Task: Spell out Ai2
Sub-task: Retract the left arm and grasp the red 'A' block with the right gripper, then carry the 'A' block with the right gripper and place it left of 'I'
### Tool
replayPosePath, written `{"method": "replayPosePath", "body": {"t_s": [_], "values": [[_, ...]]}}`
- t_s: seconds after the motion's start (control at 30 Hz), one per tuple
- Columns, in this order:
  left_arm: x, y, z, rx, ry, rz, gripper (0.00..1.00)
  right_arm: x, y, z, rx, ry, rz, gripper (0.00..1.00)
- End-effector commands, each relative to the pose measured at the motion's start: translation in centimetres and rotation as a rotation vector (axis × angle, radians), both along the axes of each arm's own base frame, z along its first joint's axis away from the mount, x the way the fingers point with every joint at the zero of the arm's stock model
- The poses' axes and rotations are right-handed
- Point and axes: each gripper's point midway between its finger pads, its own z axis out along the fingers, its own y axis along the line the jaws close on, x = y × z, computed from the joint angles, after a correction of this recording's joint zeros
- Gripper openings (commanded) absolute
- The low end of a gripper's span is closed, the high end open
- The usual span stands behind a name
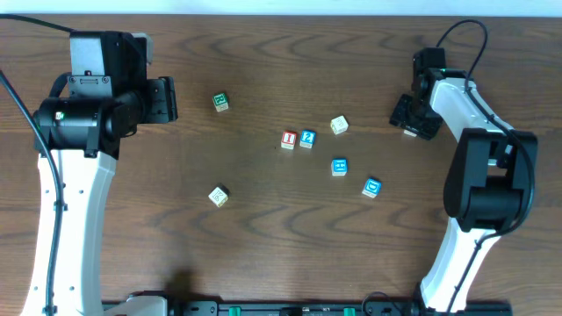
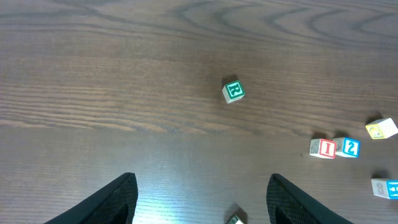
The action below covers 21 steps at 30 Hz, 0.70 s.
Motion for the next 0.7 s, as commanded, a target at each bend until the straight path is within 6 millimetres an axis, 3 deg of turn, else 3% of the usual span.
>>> {"method": "replayPosePath", "body": {"t_s": [0.0,0.33,0.5,0.53,0.6,0.67], "values": [[0.2,0.3,-0.3,0.015,0.006,-0.002,0.68,0.5,-0.2,-0.1,-0.002,-0.007,-0.008,0.45],[0.2,0.3,-0.3,0.015,0.006,-0.002,0.68,0.5,0.2,-0.1,0.021,-0.007,0.001,0.35],[0.2,0.3,-0.3,0.015,0.006,-0.002,0.68,0.5,0.9,-0.1,0.048,-0.008,0.010,0.22],[0.2,0.3,-0.3,0.015,0.006,-0.002,0.68,0.5,1.2,-0.1,0.060,-0.006,0.015,0.18],[0.2,0.3,-0.3,0.015,0.007,-0.002,0.68,0.5,2.7,-0.1,0.111,-0.004,0.057,0.01],[0.2,0.3,-0.3,0.015,0.008,-0.002,0.68,0.5,4.5,0.1,0.165,-0.001,0.087,0.01]]}}
